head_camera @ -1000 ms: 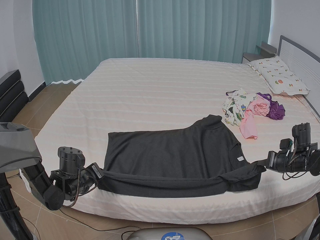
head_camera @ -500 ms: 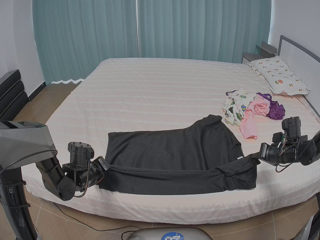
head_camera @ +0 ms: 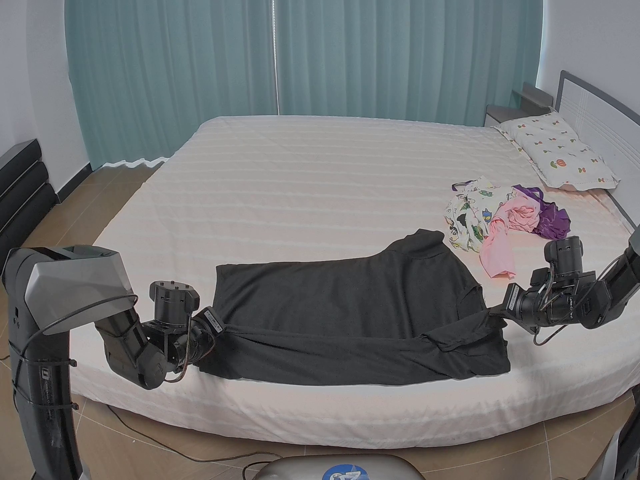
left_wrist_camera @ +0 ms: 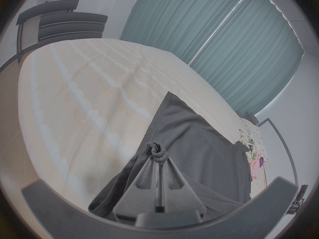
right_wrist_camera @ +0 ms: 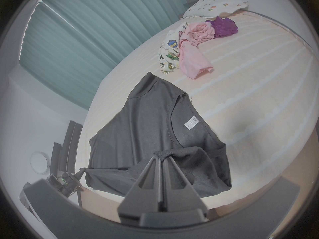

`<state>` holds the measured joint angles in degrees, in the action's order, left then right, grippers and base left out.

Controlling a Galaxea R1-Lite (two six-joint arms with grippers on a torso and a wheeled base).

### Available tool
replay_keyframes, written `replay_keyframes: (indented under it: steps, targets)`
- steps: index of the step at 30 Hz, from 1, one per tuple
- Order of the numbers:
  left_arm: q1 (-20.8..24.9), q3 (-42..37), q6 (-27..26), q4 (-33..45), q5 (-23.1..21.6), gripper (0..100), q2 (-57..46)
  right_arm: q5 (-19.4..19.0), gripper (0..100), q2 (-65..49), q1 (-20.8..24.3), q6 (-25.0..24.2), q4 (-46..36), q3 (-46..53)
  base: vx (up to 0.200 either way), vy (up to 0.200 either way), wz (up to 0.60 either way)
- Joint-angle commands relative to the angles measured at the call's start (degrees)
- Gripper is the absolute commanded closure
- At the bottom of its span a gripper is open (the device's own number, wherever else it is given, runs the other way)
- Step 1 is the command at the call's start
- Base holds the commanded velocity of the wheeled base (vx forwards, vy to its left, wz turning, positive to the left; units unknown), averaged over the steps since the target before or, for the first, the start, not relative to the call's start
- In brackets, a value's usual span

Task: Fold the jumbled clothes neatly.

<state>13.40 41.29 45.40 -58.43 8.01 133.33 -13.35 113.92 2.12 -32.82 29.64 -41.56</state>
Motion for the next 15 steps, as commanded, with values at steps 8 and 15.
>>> replay_keyframes:
  steps: [8,15]
  targets:
    - [-0.21,1.16,0.57,0.16,-0.01,100,2.29,0.78,100,2.62,-0.89,-8.14,5.26,-1.51,0.000,0.000,0.00]
    - [-0.39,-4.64,0.66,0.16,-0.36,100,-5.18,0.43,100,-1.60,-2.30,-8.05,4.73,2.18,0.000,0.000,0.00]
